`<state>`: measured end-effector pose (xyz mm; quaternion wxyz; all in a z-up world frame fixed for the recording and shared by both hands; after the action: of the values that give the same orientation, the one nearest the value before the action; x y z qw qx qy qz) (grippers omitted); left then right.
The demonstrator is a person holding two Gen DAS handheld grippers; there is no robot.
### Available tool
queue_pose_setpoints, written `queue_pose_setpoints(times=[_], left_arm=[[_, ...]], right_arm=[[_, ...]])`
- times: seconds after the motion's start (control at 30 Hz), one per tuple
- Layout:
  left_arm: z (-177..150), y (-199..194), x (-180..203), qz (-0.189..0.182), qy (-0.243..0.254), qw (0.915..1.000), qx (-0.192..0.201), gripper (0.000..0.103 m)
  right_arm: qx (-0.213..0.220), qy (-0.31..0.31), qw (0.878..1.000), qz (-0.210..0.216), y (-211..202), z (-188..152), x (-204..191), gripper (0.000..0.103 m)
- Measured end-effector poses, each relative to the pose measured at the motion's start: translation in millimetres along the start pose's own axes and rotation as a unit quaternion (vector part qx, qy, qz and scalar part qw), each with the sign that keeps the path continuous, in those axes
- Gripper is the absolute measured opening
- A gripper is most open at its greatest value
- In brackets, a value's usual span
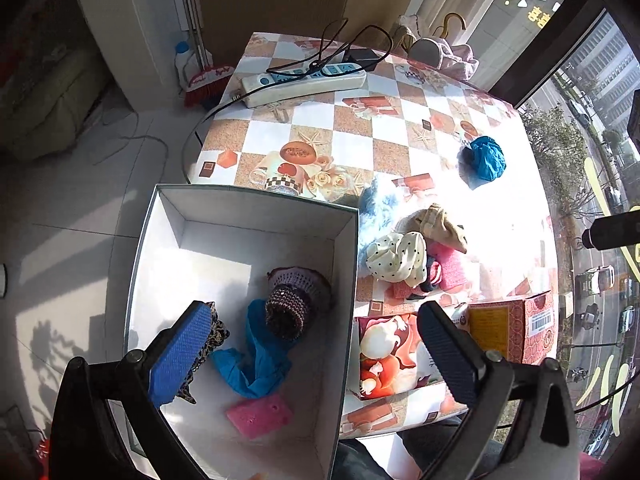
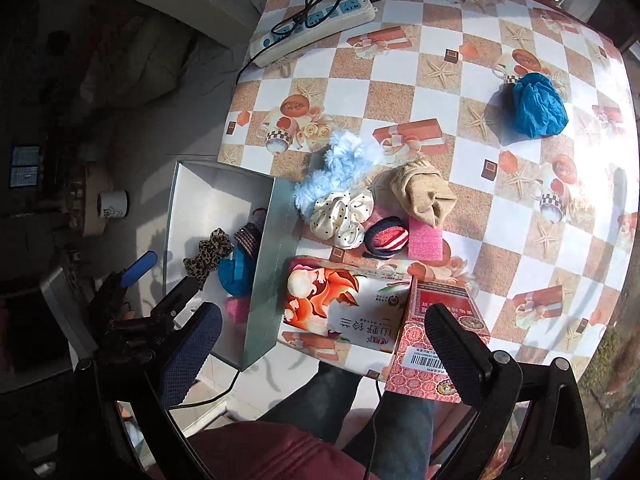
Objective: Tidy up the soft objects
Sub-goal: 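Grasp the fluffy blue toy with the left tool while the right grasps the beige sock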
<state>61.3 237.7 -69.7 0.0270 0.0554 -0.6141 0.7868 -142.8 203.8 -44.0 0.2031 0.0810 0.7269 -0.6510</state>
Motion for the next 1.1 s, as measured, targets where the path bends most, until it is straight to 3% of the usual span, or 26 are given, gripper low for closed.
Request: queue_pose_setpoints(times=[0.1, 0.2, 0.4, 0.63, 0.73, 0.8, 0.83, 0.87, 0.97, 1.1], left_arm=[[20, 16, 25, 0.016, 0.044, 0.9987, -0.021, 0.103], [40, 36, 44, 0.038, 0.084, 0.9951, -0.037, 0.103], [73, 67, 52, 0.084, 0.115, 0.9876, -0.066, 0.103], [78, 96, 42, 0.126, 0.125, 0.9783, -0.107, 0.103], [79, 109, 43, 0.125, 0.124, 0.9759, -0.129, 0.103], [81, 120, 51, 0.120, 0.132, 0.9739, -0.140, 0.103], [83, 127, 56, 0.119, 0.138, 0.9726, -0.145, 0.103], [84, 133, 61, 0.119, 0.144, 0.9710, -0.149, 0.103], [83, 157, 78, 0.124, 0.168, 0.9631, -0.170, 0.103], [78, 189, 91, 0.120, 0.191, 0.9504, -0.214, 0.103]], right_arm=[[0.003, 0.013, 0.999, -0.041, -3, 13, 43, 0.102], [-0.014, 0.005, 0.997, -0.075, 19, 30, 74, 0.102], [-0.065, -0.027, 0.996, -0.059, 94, 59, 91, 0.102], [-0.122, -0.084, 0.988, -0.041, 170, 84, 78, 0.102], [-0.138, -0.093, 0.985, -0.046, 188, 86, 82, 0.102], [-0.132, -0.097, 0.984, -0.062, 190, 86, 89, 0.092], [-0.128, -0.096, 0.985, -0.061, 188, 85, 92, 0.064], [-0.127, -0.084, 0.987, -0.044, 187, 82, 96, 0.042], [-0.100, -0.059, 0.993, -0.031, 173, 79, 114, 0.035], [-0.045, -0.045, 0.998, -0.021, 139, 70, 136, 0.035]])
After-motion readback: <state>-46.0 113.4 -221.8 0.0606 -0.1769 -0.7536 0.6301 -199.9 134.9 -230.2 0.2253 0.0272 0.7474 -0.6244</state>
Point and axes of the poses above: each gripper's, at about its wrist camera, not at the fingertips, and y roughly the way its jaws point, x to its right, z to its top, the point moved 9 cm from there along y, roughly the way its jaws point, and after that the axes turned 3 degrees about -y, right-handed, at the moved point
